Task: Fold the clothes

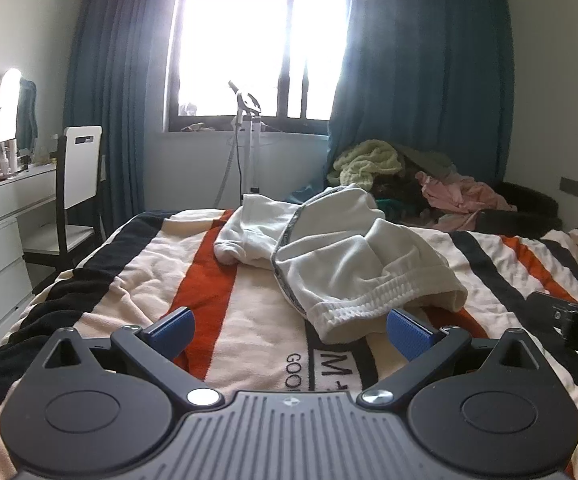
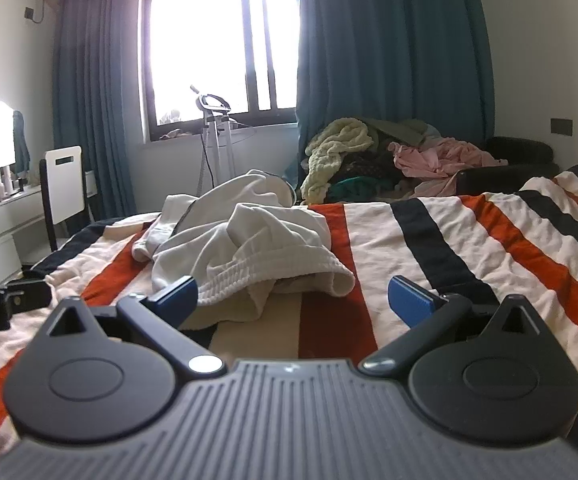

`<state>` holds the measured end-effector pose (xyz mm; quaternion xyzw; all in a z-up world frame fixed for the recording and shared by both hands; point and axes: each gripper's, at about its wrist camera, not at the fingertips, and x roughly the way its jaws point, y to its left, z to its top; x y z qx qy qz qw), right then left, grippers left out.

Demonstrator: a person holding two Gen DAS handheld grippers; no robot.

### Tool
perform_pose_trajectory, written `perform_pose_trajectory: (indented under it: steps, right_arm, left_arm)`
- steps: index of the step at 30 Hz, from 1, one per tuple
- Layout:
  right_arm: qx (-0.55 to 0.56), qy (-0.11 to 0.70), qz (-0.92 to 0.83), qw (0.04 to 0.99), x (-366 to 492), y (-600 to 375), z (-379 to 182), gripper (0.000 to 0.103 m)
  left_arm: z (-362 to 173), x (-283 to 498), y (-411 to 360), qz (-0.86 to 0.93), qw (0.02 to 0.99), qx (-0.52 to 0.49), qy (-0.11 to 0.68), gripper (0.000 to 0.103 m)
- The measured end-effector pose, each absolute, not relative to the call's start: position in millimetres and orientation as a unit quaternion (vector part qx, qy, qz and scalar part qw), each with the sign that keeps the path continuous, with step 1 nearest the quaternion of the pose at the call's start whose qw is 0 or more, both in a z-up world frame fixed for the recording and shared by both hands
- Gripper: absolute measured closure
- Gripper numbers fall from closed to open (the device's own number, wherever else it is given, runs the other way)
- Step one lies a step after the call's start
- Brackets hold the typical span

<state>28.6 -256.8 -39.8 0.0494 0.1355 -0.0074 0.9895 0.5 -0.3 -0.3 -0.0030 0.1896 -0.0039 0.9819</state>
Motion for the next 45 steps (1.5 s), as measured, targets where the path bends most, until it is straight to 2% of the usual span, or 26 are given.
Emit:
perform_pose_trajectory:
  steps: [6,45]
  right_arm:
    - [0.044,0.137,-0.010,0.990,29.1,-250.1,-42.3,0.000]
    - [0.076,0.138,-0.023,0.987,22.2,-265.1,-36.2,0.000]
  left_arm:
    - [1.4,-8.6,5.7,-0.007,0.984,-0.022,0.177,0.000]
    - [-7.9,-6.6,-8.6,0.003,0.981,0.012,0.194,0.000]
